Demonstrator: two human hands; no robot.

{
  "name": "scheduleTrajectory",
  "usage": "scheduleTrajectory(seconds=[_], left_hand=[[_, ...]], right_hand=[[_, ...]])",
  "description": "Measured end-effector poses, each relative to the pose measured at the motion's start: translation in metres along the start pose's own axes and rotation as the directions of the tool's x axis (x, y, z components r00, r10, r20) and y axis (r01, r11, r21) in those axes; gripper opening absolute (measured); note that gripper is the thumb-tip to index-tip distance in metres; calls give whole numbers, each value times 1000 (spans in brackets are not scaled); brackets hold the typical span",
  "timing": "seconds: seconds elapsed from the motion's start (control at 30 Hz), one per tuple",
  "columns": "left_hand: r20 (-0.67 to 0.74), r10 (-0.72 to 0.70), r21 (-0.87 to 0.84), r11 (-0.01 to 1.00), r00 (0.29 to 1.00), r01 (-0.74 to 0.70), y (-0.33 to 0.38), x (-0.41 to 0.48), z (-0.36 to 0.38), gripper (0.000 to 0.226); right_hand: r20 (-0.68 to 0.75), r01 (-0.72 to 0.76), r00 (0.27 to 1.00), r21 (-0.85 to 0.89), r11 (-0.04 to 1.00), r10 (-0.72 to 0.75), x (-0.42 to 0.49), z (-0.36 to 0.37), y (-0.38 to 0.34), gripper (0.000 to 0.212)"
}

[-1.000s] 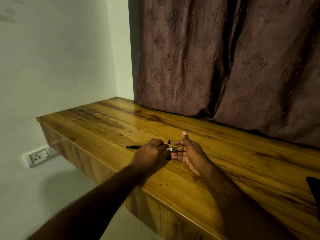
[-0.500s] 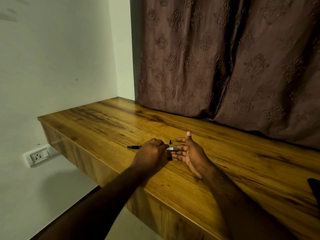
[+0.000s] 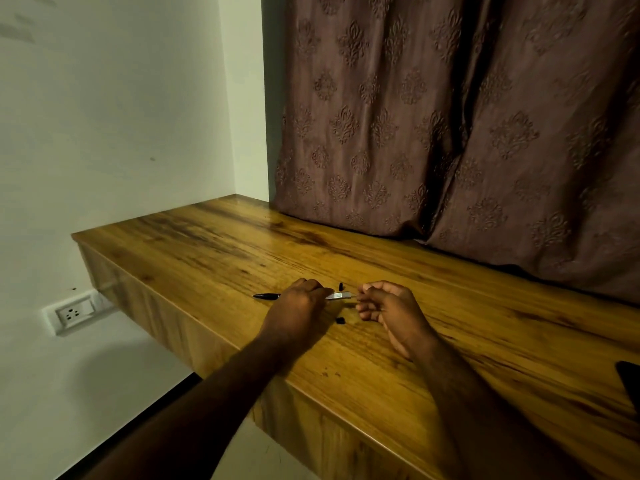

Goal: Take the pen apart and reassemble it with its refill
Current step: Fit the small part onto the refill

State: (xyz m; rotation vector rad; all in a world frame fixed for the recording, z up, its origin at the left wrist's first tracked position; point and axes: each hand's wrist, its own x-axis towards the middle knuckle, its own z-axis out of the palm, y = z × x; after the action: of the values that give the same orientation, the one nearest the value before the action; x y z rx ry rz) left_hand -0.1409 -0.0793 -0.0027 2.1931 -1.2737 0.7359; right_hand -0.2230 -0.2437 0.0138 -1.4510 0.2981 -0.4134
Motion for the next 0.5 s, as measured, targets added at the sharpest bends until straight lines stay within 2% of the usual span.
scheduleTrajectory(seconds=[0.17,0.5], left_hand=[[-17,-30,-31,999,999,30,1,-3,-3,31],[-5,-47,-48,998,999,47,1,-3,-4,34]], right_hand=[[64,8,998,-20,1000,-7,0,-4,2,13],[36,63,997,-53,997,-62,-1,-3,4,12]])
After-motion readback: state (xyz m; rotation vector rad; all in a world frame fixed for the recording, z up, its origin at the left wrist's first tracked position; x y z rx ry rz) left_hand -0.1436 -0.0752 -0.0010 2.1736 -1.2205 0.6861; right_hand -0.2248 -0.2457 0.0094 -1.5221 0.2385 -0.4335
